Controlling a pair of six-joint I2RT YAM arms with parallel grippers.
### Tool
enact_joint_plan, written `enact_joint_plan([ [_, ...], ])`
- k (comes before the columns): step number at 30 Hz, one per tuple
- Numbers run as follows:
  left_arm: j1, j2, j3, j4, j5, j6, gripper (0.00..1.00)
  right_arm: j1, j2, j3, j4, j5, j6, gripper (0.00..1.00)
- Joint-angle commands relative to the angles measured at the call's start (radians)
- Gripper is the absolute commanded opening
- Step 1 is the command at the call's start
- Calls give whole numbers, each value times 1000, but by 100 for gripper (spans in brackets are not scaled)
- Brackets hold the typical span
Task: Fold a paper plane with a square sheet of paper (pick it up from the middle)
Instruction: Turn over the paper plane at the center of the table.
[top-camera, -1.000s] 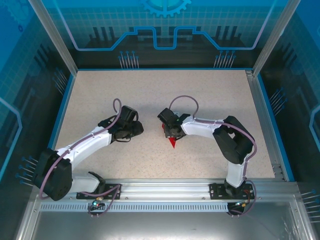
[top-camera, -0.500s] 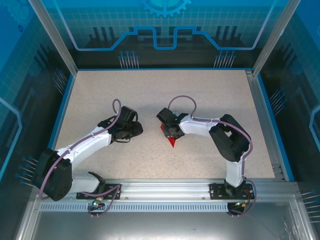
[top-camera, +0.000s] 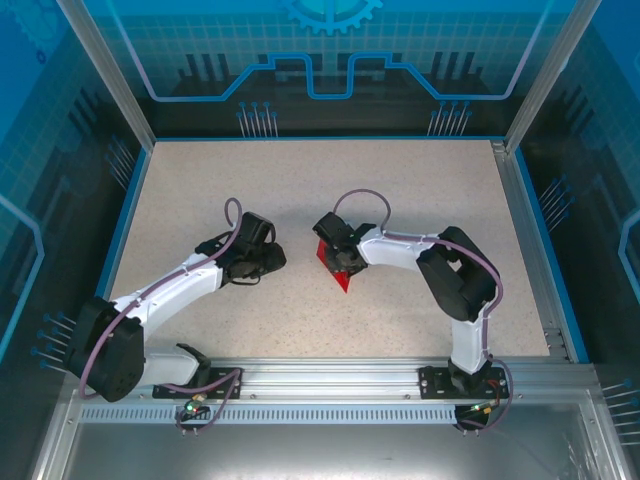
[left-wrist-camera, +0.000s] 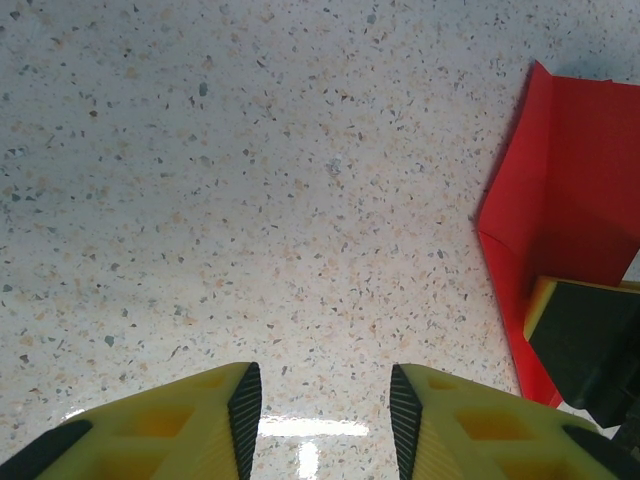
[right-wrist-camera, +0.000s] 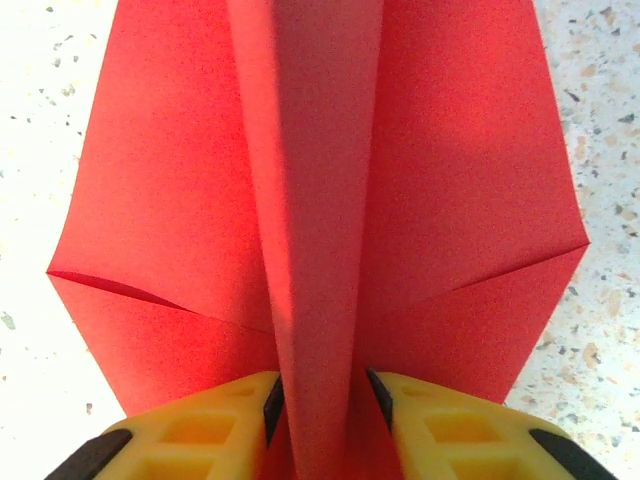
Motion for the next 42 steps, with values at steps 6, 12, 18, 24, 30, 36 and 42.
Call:
enact_joint_plan([
  [6, 7, -9, 10, 1, -16, -7, 43, -24, 50, 3, -31, -51, 6, 32],
  [12, 7, -10, 14, 1, -15, -4, 43, -23, 18, 22, -53, -42, -2, 34],
  [18, 8, -4, 19, 1, -14, -7, 43, -22, -29, 30, -68, -37, -12, 37],
  [24, 7, -4, 20, 1, -13, -7, 43, -23, -68, 25, -75, -30, -15, 44],
  [30, 6, -10, 17, -2, -15, -5, 43, -21, -104, 21, -79, -33, -18, 47],
  [36, 6, -11, 17, -1, -17, -2, 45, -22, -192, -11, -89, 8, -20, 51],
  [42, 7, -30, 9, 9, -24, 17, 48, 1, -391, -139, -3, 147, -58, 53],
])
